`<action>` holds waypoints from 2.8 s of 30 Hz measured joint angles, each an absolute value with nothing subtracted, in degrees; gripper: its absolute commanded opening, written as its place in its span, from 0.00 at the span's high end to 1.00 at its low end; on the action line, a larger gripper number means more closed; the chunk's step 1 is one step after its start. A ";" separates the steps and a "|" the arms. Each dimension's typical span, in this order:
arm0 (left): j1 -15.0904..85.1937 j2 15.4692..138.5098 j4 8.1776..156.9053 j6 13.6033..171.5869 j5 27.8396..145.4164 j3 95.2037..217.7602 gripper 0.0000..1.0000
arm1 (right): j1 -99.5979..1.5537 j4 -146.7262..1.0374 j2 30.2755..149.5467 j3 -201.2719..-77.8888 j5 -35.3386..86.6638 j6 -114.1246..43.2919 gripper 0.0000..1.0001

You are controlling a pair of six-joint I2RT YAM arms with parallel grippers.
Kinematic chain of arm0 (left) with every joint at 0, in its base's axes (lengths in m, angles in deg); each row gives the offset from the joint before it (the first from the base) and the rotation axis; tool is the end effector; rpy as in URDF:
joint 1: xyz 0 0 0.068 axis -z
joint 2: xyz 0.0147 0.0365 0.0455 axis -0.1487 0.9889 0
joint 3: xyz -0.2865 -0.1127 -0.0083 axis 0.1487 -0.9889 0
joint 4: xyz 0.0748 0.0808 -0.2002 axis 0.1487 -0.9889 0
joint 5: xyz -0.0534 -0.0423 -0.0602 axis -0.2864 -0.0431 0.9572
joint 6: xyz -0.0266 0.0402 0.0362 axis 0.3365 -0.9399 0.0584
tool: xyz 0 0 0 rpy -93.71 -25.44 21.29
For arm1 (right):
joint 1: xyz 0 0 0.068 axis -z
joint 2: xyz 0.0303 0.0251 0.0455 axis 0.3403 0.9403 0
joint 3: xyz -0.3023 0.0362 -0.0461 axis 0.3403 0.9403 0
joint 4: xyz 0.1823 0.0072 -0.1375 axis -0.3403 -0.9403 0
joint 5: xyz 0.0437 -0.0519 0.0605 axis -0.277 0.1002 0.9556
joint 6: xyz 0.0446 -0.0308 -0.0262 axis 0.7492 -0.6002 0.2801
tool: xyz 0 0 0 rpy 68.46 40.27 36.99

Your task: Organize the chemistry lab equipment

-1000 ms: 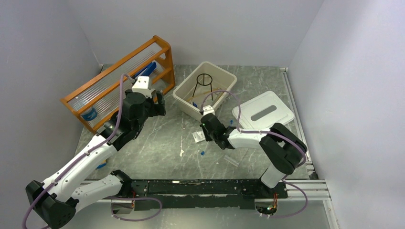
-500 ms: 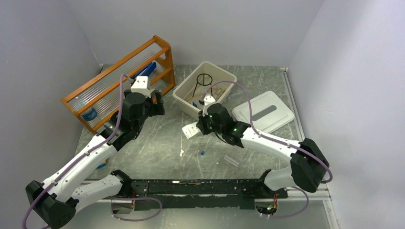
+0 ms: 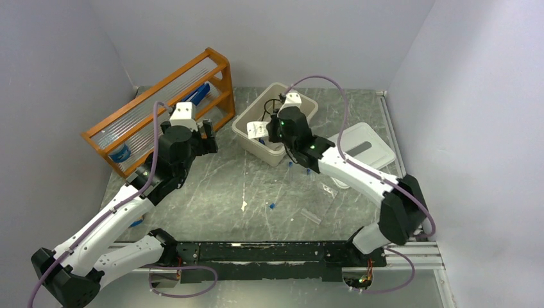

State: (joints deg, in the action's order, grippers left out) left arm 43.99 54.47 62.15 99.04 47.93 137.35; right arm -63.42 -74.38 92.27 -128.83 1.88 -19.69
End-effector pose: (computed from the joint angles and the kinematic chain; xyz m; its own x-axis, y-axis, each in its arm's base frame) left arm 0.1394 -0.0715 0.3784 -0.2745 -0.1320 -0.9525 0.0239 0.9893 -0.1440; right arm 0.2352 0.2062 0.3606 -0.4179 0.1109 -0.9017 -0.3386 0.9020 0.2678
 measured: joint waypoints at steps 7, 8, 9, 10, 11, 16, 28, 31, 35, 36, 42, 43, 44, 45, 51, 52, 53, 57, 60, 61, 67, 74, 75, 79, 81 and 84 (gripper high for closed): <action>43.99 54.58 62.15 99.04 47.93 137.35 0.12 | -61.06 -76.50 104.86 -135.52 -1.27 -16.67 1.00; 43.99 54.62 62.13 99.06 47.91 137.35 0.12 | -61.02 -76.74 106.52 -136.33 -1.29 -16.45 1.00; 43.99 54.68 62.13 99.04 47.89 137.35 0.12 | -61.02 -77.07 108.03 -137.18 -1.31 -16.25 1.00; 43.99 54.75 62.13 99.04 47.87 137.35 0.12 | -61.00 -77.33 109.21 -137.92 -1.31 -16.01 1.00; 43.99 54.82 62.11 99.04 47.82 137.35 0.12 | -60.98 -77.83 110.65 -138.99 -1.38 -15.75 0.99; 43.99 54.84 62.09 99.04 47.71 137.35 0.12 | -60.98 -79.84 115.66 -143.52 -2.01 -14.86 0.80; 43.99 55.93 62.09 98.97 48.50 137.35 0.13 | -60.98 -82.82 114.02 -143.95 -2.14 -14.11 0.60; 43.99 55.93 62.20 98.80 48.96 137.35 0.13 | -60.98 -84.17 109.19 -142.71 -2.08 -14.02 0.57; 43.99 55.71 62.24 98.58 49.79 137.35 0.13 | -60.82 -86.03 99.37 -138.71 -2.69 -13.83 0.52; 43.99 55.54 62.29 98.53 50.16 137.33 0.13 | -60.78 -86.77 96.62 -137.59 -3.30 -13.72 0.51; 43.99 54.42 63.16 98.32 52.00 136.96 0.13 | -59.55 -93.59 86.61 -132.00 -8.92 -11.42 0.47; 43.99 54.38 63.36 98.29 52.43 136.96 0.13 | -59.01 -94.99 85.65 -130.86 -9.86 -10.90 0.47; 43.99 54.38 63.51 98.27 52.81 136.96 0.12 | -58.40 -96.28 84.84 -129.68 -10.56 -10.27 0.47; 43.99 54.38 63.62 98.21 53.29 136.93 0.12 | -57.67 -97.59 84.20 -128.39 -11.12 -9.68 0.46; 43.99 54.42 64.41 97.92 56.26 136.63 0.13 | -51.27 -102.60 83.79 -122.42 -10.32 -6.27 0.58; 43.99 54.44 64.49 97.88 56.63 136.61 0.13 | -49.65 -102.64 84.01 -121.46 -9.49 -6.00 0.61; 43.99 54.49 64.65 97.79 57.02 136.61 0.13 | -48.06 -102.42 84.47 -120.46 -8.55 -5.76 0.63; 43.99 54.71 64.80 97.66 58.03 136.58 0.13 | -44.30 -100.48 88.23 -117.62 -4.76 -6.22 0.66; 43.99 54.84 64.86 97.55 58.40 136.45 0.13 | -43.66 -98.79 92.86 -117.55 -2.03 -6.94 0.66; 43.99 54.88 64.86 97.53 58.53 136.39 0.13 | -43.64 -98.27 94.61 -117.62 -1.20 -7.21 0.65; 43.99 55.23 65.00 97.51 58.66 136.37 0.13 | -43.47 -97.33 101.93 -117.83 1.22 -8.43 0.65; 43.99 55.60 65.08 97.51 58.64 136.37 0.14 | -43.45 -95.97 102.78 -117.83 1.84 -8.95 0.72; 43.99 55.73 65.08 97.51 58.64 136.37 0.14 | -43.45 -95.69 103.04 -117.83 1.88 -9.08 0.72; 43.99 55.93 65.11 97.51 58.64 136.37 0.14 | -43.47 -95.14 104.42 -117.83 2.10 -9.63 0.71; 43.99 55.93 65.13 97.51 58.64 136.37 0.14 | -43.45 -94.97 104.95 -117.81 2.19 -9.81 0.71; 43.99 55.97 65.13 97.53 58.64 136.37 0.14 | -43.45 -94.51 105.36 -117.81 2.14 -9.94 0.73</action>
State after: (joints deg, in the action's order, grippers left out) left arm 43.99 55.97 65.13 97.53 58.64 136.37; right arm -43.45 -94.51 105.36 -117.81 2.14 -9.94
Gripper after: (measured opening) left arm 0.863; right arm 0.283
